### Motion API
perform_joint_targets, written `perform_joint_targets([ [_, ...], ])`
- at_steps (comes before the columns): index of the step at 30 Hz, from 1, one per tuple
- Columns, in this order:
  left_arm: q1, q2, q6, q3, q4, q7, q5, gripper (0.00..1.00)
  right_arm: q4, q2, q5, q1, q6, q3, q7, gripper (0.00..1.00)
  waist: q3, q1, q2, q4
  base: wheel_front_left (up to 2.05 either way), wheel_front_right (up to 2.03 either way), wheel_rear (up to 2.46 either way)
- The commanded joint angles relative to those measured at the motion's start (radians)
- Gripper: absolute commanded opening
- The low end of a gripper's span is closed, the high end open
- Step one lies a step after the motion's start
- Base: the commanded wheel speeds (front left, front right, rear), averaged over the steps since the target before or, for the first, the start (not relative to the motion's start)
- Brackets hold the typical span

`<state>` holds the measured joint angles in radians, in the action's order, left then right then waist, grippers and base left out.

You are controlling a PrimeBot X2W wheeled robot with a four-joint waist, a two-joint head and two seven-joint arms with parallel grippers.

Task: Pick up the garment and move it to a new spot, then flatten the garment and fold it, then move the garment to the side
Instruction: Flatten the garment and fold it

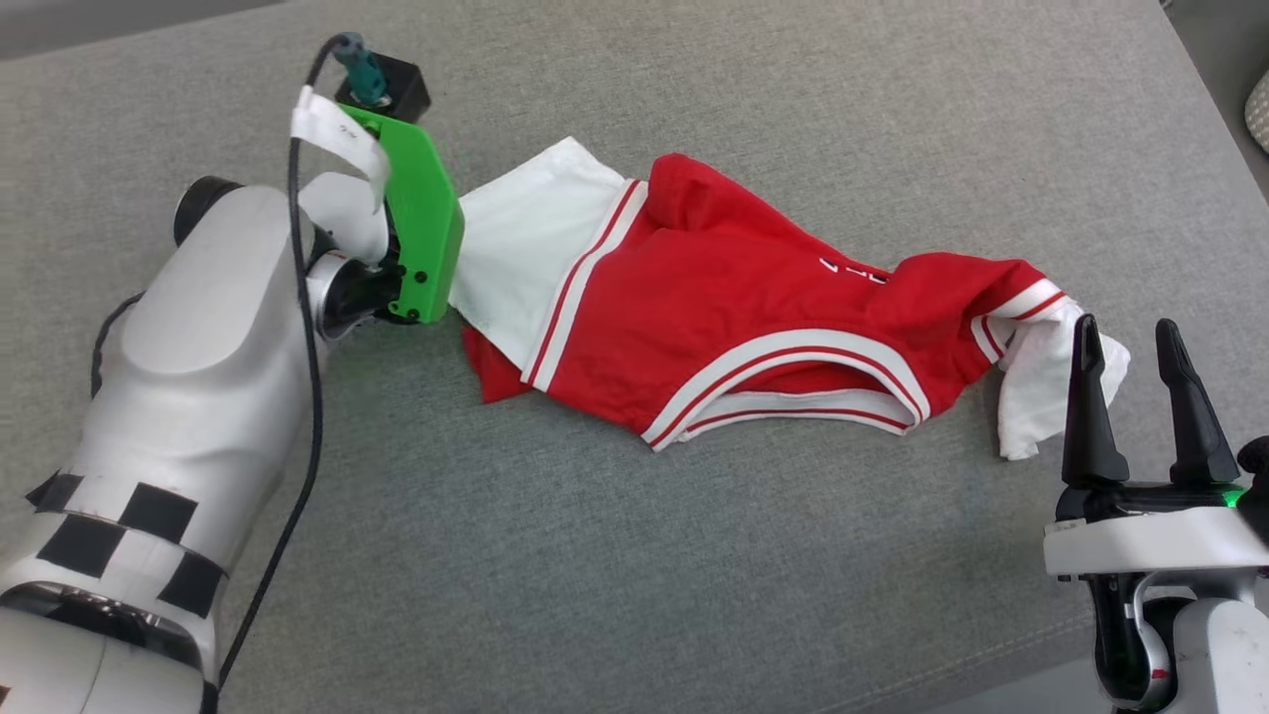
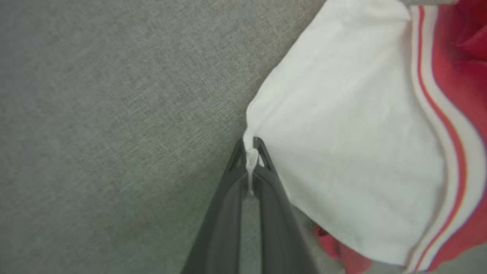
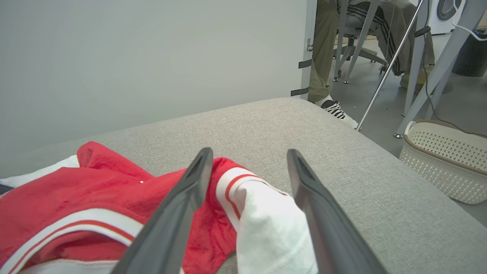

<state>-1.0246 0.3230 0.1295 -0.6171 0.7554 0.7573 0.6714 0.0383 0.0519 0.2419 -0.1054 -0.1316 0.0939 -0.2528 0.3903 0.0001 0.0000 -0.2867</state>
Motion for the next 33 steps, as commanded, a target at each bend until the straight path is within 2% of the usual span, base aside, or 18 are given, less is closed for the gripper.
perform_joint_targets([
  [1, 0.023, 0.029, 0.001, 0.011, 0.004, -0.022, 0.009, 0.00, -0.002, -0.002, -0.015, -0.008, 0.001, 0.003, -0.009, 1.00, -0.037, -0.0001, 0.0000, 0.039, 0.00, 0.00, 0.00],
  [7, 0.079, 0.085, 0.001, 0.060, -0.075, -0.110, 0.069, 0.00, -0.018, -0.002, -0.050, 0.012, 0.001, 0.010, -0.009, 1.00, -0.099, -0.0001, 0.0000, 0.123, 0.00, 0.00, 0.00],
  [14, 0.218, 0.161, -0.007, 0.108, -0.235, -0.141, 0.138, 0.00, -0.030, -0.002, -0.075, 0.036, 0.001, 0.014, 0.007, 1.00, -0.161, -0.0001, 0.0000, 0.224, 0.00, 0.00, 0.00],
  [20, 0.389, 0.220, -0.072, 0.149, -0.420, -0.140, 0.188, 0.00, -0.035, -0.002, -0.083, 0.050, 0.001, 0.015, 0.036, 1.00, -0.196, -0.0001, 0.0000, 0.290, 0.00, 0.00, 0.00],
  [26, 0.562, 0.255, -0.144, 0.190, -0.575, -0.144, 0.243, 0.00, -0.038, -0.002, -0.089, 0.059, 0.001, 0.012, 0.058, 1.00, -0.212, -0.0001, 0.0000, 0.320, 0.00, 0.00, 0.00],
  [33, 0.681, 0.247, -0.190, 0.194, -0.654, -0.185, 0.252, 0.00, -0.036, -0.002, -0.096, 0.063, 0.001, 0.008, 0.080, 1.00, -0.212, -0.0001, 0.0000, 0.320, 0.00, 0.00, 0.00],
])
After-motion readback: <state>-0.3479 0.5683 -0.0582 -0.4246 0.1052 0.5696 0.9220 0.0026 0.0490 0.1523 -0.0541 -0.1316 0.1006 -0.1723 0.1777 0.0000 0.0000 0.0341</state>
